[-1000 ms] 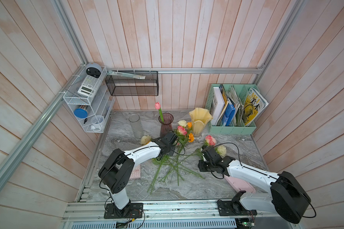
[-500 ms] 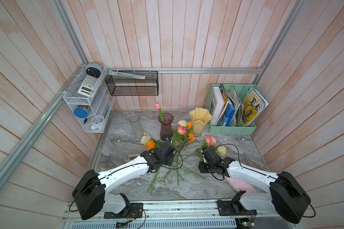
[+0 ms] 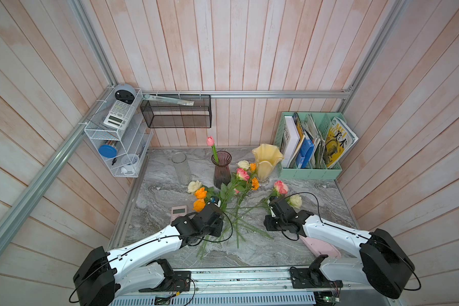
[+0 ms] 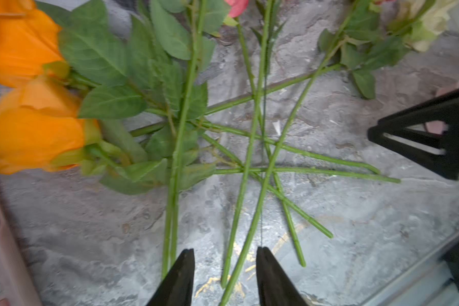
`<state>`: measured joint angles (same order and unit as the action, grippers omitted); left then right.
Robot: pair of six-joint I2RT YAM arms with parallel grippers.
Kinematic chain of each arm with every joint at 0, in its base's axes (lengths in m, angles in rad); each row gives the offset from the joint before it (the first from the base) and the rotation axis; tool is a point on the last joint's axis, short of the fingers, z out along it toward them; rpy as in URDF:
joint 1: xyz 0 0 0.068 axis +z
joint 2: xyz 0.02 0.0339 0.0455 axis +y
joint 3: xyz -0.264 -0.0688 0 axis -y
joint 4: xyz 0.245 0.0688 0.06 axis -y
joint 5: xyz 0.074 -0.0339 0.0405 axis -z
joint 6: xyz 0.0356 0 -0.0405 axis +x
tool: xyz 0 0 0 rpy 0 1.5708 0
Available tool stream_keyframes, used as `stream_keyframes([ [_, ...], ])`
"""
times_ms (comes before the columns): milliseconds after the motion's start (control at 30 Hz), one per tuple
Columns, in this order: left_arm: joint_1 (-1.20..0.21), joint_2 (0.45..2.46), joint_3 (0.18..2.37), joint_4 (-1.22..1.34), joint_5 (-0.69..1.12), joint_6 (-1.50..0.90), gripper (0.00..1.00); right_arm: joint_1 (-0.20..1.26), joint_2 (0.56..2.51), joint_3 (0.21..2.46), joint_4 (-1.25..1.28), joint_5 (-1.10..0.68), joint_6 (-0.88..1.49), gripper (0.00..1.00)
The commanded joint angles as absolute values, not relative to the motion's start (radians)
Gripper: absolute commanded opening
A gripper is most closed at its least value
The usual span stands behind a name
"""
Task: Arrange the flowers in different vases according to their colors
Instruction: Pick up the flower at the center of the board.
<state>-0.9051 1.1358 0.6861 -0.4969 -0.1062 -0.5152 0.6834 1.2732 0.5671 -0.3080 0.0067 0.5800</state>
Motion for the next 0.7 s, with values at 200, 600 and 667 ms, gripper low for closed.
stream_keyframes([
  [200,-0.973,1.301,0.734,-0.434,-0.057,-0.362,0.46,0.679,1.247,0.539,-0.309,0.012,0.597,0.37],
  [600,-1.036,1.452,0.806,-0.469,-0.199,-0.33,0.44,0.678,1.269,0.554,-0.303,0.01,0.59,0.37],
  [667,-1.037,1.459,0.81,-0.471,-0.223,-0.329,0.44,0.678,1.271,0.555,-0.302,0.01,0.589,0.37],
])
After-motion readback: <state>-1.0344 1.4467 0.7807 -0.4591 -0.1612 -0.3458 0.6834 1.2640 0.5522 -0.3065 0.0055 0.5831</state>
